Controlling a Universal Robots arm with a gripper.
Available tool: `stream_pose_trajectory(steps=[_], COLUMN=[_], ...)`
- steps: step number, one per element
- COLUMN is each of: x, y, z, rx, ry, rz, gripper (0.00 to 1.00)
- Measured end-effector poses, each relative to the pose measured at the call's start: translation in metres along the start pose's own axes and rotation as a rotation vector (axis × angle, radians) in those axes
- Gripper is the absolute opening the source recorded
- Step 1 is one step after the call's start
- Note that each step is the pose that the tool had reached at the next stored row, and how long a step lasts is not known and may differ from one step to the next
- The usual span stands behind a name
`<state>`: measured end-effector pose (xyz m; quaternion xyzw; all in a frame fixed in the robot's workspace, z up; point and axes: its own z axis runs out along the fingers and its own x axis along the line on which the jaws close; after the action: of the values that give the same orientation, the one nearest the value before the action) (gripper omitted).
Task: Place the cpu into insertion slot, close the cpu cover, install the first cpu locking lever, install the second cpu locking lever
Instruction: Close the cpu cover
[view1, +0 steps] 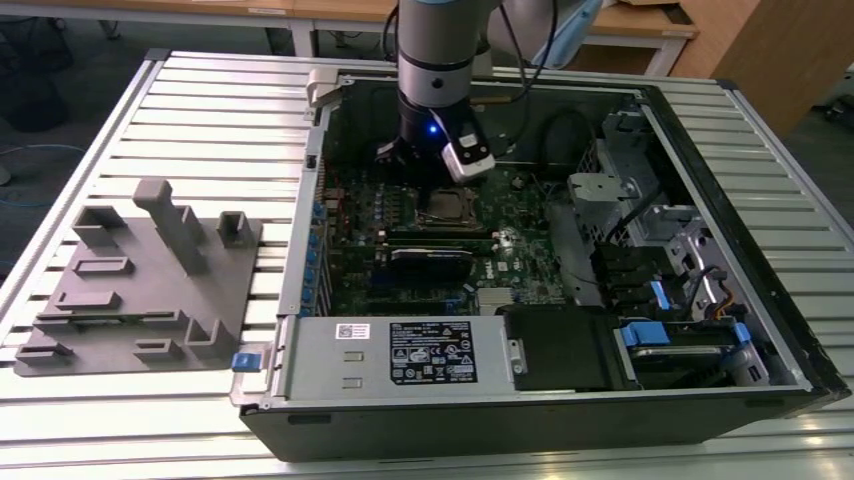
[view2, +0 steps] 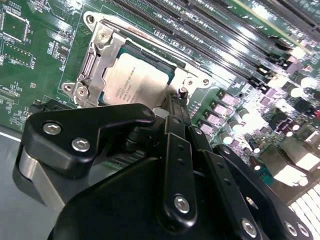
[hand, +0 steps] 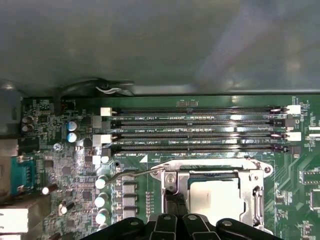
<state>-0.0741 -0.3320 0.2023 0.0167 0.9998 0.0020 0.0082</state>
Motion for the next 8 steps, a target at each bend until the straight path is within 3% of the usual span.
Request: stream_pose_trajectory(steps=[8], x=[-0.0001], y=[0.0000], z=[-0.0048], rx=[-0.0001], ry=[-0.0001], rz=[0.000], gripper=[0.11])
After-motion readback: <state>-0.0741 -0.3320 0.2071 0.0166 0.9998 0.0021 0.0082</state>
